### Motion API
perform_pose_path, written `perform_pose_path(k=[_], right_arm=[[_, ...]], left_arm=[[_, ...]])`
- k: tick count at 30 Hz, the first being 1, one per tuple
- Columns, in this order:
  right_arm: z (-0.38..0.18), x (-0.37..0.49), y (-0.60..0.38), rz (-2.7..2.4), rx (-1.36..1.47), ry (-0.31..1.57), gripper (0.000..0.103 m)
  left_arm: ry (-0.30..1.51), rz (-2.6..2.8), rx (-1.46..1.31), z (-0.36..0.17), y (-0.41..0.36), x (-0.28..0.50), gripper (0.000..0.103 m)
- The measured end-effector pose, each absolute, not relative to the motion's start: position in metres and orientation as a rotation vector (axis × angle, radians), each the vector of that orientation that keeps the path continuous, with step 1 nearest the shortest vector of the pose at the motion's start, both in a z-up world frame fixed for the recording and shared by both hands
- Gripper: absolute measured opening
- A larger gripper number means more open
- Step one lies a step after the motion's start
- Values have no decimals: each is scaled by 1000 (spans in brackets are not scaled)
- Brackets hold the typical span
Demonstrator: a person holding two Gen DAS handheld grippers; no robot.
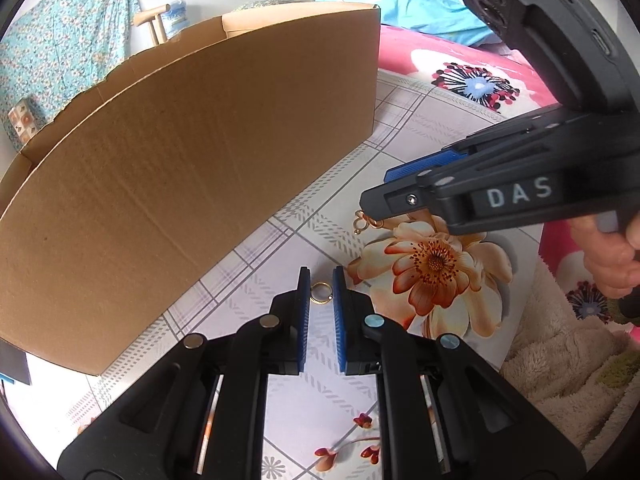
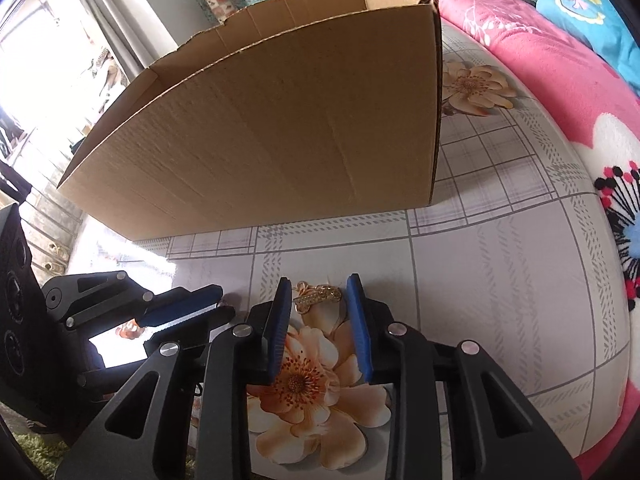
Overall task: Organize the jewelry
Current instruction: 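Grasp a gold ring with the left tool while the right tool grasps a gold butterfly charm, then carry both tools over the box and open them to drop the gold pieces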
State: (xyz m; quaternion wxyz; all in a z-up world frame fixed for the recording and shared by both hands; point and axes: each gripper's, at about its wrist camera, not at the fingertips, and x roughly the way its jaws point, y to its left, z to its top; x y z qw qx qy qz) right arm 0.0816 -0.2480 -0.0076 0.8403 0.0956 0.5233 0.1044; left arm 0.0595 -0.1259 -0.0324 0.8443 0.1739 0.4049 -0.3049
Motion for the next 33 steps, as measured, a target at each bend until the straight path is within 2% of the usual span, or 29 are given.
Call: perform_pose_path(k=[4,6,8,25,33], right_arm=[[-6,87,-239,195,139,1109,23],[-6,87,-233,175,81,1111,11],[-5,87,-230,167,56,1119,6],[19,68,-272,159,340,1063,5],[18,59,-277,150,353,1046,5]], left_arm=[[852,-647,356,-32,-124,59,10],[852,-648,350,-32,-123,59,10],[849,-650,346,-32,-122,59,10],[867,-651,299,-30,-114,64,9],[902,-635,281,-29,-115,68,9]])
